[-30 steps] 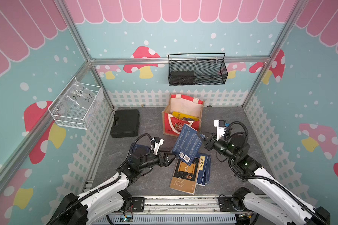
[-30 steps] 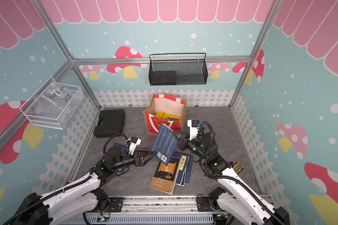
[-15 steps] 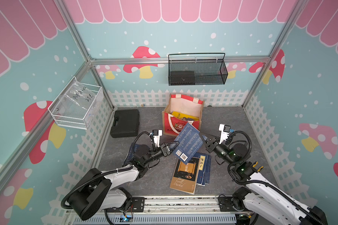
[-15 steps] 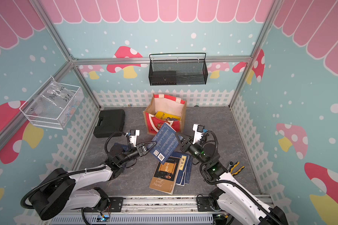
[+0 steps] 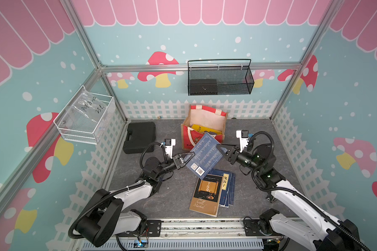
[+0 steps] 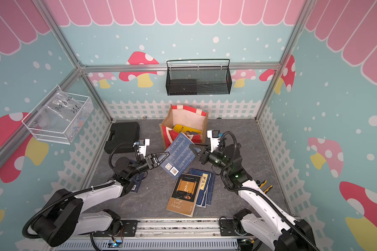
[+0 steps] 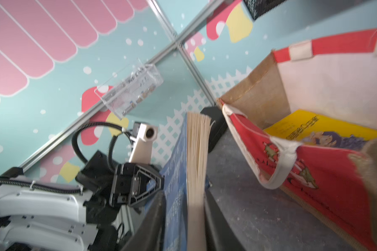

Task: Put the books into the canvas bag
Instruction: Pick up the book from the book.

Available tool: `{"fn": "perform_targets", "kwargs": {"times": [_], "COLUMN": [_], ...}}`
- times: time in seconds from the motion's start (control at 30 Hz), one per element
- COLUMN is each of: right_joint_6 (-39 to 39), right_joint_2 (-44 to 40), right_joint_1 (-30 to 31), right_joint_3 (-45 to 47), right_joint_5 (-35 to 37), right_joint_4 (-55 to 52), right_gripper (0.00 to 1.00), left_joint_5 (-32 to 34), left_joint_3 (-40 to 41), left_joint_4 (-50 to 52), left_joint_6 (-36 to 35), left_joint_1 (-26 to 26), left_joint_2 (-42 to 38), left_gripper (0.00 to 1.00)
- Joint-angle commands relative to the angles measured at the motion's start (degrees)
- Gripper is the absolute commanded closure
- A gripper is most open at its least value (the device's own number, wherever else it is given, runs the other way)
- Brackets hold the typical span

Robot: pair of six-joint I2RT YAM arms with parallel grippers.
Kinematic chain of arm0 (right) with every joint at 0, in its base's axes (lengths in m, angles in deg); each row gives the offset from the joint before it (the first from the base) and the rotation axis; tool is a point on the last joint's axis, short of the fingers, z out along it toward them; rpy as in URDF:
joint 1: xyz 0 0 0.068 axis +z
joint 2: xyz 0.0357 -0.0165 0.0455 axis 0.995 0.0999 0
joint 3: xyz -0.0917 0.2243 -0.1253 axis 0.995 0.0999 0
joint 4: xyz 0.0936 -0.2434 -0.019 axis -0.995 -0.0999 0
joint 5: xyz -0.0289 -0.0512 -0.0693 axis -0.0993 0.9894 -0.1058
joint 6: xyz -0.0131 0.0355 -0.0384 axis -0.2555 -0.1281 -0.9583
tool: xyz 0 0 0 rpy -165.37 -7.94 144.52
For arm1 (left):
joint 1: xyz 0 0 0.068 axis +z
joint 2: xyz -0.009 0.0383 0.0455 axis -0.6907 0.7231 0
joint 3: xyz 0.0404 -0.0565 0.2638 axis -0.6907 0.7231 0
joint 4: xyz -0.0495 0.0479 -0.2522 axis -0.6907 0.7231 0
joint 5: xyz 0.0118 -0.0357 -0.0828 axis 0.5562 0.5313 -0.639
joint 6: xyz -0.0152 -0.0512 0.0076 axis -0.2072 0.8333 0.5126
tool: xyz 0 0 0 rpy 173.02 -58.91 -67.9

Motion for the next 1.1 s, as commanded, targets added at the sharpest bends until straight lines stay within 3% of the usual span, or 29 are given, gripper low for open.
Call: {"fn": "perform_targets", "kwargs": {"times": [0.0, 0.1, 0.4, 0.53, 0.87, 1.07], "right_joint_6": [-9.78, -15.91, -29.03, -32.05, -30.31, -30.22], "right_joint_2": [4.38, 7.94, 10.93, 11.07, 12.14, 12.50], "right_joint_1": [-0.83, -1.00, -1.59, -3.72, -4.42, -4.42], "right_joint_3": [-7.43, -13.34, -23.88, -25.19, -22.49, -20.82], "right_joint_5": [-15.39, -19.51, -23.38, -23.55, -29.74, -25.75], "right_joint_4": [-13.02, -21.49, -38.92, -43.28, -40.21, -40.45], "right_gripper": [0.58, 0.52, 0.35, 0.30, 0.30, 0.29], "left_joint_5": [-2.97, -1.45, 0.46, -2.63, -5.54, -6.82], "left_joint_3": [-4.78, -8.72, -18.24, -20.03, -20.47, -20.30], "left_joint_4": [22.05, 37.06, 60.54, 62.65, 60.67, 59.03], "left_joint_6": [-12.28, -20.41, -30.55, -31.50, -31.33, -31.33], "left_joint_1": [0.07, 0.07, 0.91, 2.21, 2.88, 2.88], "left_joint_2": [-5.89, -9.97, -12.80, -13.59, -15.41, -17.24], "left_gripper": [1.00, 1.00, 1.00, 1.00, 1.00, 1.00]}}
